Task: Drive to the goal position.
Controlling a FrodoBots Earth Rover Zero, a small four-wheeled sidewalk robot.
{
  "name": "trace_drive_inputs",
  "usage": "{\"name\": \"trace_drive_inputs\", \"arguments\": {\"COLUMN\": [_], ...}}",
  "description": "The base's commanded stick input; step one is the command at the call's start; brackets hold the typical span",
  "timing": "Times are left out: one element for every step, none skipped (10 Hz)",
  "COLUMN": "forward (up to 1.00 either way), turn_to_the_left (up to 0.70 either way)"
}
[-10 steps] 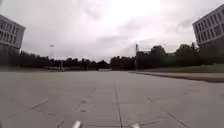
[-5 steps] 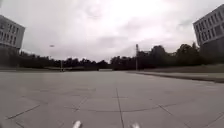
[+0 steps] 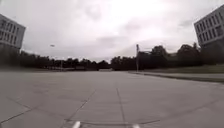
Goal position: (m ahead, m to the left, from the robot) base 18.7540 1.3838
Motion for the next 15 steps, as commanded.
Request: {"name": "trace_drive_inputs", "arguments": {"forward": [0.70, 0.70, 0.70, 0.70, 0.70, 0.70, 0.70, 0.70, 0.70, 0.70, 0.70, 0.70, 0.70, 0.70, 0.70], "turn_to_the_left": [0.00, 0.00, 0.00, 0.00, 0.00, 0.00, 0.00, 0.00, 0.00, 0.00, 0.00, 0.00, 0.00, 0.00, 0.00]}}
